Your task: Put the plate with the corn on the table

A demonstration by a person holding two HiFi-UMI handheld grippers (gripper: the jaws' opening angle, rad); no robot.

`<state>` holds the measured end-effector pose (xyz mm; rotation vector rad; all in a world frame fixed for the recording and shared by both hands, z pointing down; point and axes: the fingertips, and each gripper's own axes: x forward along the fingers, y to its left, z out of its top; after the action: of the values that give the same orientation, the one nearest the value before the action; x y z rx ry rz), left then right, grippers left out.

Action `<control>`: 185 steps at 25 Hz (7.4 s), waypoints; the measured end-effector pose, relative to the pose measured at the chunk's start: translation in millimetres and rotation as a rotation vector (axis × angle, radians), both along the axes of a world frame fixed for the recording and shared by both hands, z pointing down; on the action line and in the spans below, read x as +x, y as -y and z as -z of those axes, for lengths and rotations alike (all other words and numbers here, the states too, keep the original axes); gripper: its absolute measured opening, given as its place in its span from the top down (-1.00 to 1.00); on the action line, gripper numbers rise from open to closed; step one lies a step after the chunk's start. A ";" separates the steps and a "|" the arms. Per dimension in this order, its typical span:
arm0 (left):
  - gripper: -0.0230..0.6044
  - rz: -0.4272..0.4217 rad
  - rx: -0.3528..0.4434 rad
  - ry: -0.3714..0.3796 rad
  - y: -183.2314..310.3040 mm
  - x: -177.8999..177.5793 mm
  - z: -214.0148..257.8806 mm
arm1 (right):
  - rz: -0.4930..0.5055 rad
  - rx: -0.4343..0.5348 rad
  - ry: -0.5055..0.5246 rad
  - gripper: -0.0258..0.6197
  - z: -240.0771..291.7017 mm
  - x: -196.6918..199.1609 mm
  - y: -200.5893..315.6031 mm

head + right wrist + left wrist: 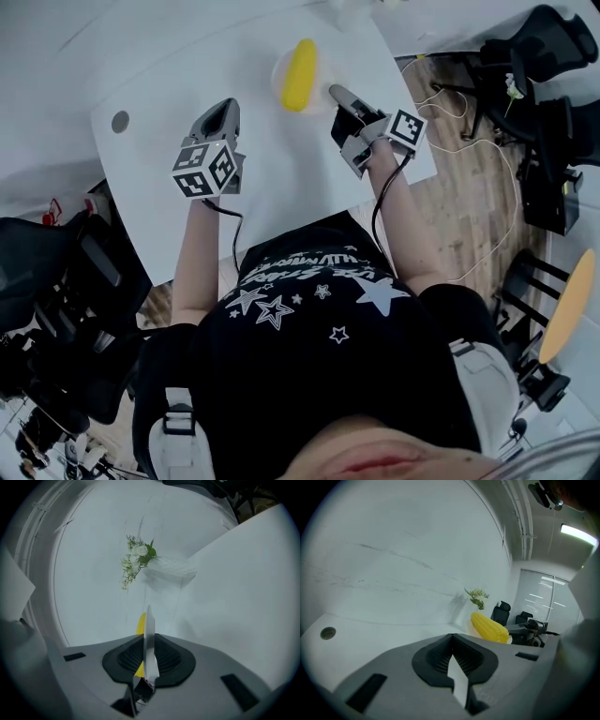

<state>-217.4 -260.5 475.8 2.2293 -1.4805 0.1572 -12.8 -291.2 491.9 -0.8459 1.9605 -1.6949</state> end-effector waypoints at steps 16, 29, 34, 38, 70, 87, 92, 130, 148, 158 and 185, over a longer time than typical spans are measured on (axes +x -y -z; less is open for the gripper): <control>0.91 0.023 -0.054 0.014 99.4 44.5 -25.0 | 0.042 -0.027 0.017 0.76 -41.1 26.1 95.2; 0.91 0.054 -0.103 0.010 141.3 49.5 -51.6 | 0.034 -0.059 0.013 0.76 -85.0 30.5 149.5; 0.91 0.061 -0.112 0.009 145.3 45.2 -56.9 | 0.022 -0.071 0.006 0.76 -94.0 29.9 159.7; 0.91 0.060 -0.126 0.008 147.4 43.2 -63.5 | 0.010 -0.083 0.003 0.76 -102.4 28.4 167.6; 0.91 0.055 -0.171 -0.035 159.2 46.9 -87.1 | -0.105 -0.273 -0.021 0.77 -136.7 33.9 201.2; 0.91 0.060 -0.164 -0.034 156.1 48.6 -85.3 | -0.119 -0.385 -0.293 0.85 -144.6 35.2 206.7; 0.91 0.059 -0.163 -0.041 155.5 49.8 -84.3 | -0.062 -0.366 -0.425 0.85 -144.9 32.0 205.0; 0.91 0.072 -0.046 -0.082 99.9 11.5 -20.5 | -0.143 -0.004 -0.910 0.70 -49.2 31.2 154.0; 0.91 -0.004 0.051 -0.075 -1.5 -3.4 24.1 | -0.124 0.170 -0.964 0.89 6.1 11.3 17.0; 0.91 0.046 0.045 -0.059 -53.6 24.1 27.1 | -0.031 0.255 -0.906 0.90 21.7 16.7 -20.5; 0.91 0.152 0.114 -0.032 -242.8 145.6 67.2 | 0.141 0.430 -0.863 0.90 55.4 108.5 -204.3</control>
<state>-71.8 -17.7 408.7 2.1846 -1.6715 -0.0120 95.7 -86.9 436.5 -1.4332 2.8429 -0.9340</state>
